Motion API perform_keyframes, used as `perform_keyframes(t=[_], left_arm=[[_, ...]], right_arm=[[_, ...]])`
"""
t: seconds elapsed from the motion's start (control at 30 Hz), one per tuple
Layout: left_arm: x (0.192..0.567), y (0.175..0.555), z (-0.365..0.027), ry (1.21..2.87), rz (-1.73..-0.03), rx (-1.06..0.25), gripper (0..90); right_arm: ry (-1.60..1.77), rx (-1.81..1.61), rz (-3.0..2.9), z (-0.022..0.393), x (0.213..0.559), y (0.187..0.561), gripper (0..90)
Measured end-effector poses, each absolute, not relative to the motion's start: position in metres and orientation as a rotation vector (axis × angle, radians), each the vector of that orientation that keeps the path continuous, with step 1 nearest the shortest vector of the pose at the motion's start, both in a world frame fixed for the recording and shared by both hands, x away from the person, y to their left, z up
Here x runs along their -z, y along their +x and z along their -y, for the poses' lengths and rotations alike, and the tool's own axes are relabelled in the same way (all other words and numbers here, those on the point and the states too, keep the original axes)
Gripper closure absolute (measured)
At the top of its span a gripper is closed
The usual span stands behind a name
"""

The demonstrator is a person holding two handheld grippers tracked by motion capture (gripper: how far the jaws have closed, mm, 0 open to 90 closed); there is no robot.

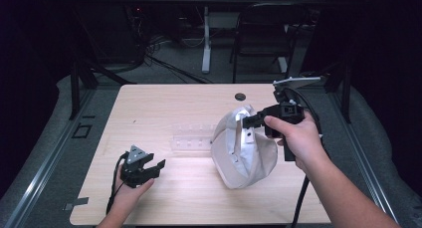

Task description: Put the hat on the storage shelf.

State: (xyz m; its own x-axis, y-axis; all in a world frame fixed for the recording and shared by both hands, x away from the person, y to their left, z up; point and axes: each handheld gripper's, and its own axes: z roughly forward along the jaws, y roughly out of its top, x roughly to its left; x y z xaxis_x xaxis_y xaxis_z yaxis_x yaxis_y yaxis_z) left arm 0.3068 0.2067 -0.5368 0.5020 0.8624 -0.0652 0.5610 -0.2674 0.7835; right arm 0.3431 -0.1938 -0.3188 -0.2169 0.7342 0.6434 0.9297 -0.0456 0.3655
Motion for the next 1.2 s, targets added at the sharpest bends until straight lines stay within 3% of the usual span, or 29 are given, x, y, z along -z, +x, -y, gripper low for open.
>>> perform_keyframes(t=[0.5,1.2], left_arm=[[0.536,0.306,-0.205,1.957,-1.159,-0.488,47.0],[0.531,0.303,-0.191,1.96,-1.094,-0.501,43.3]], right_arm=[[-1.794,1.217,1.957,0.192,0.295,0.354,82.2],[-1.886,1.309,1.859,0.174,0.283,0.4,82.2]])
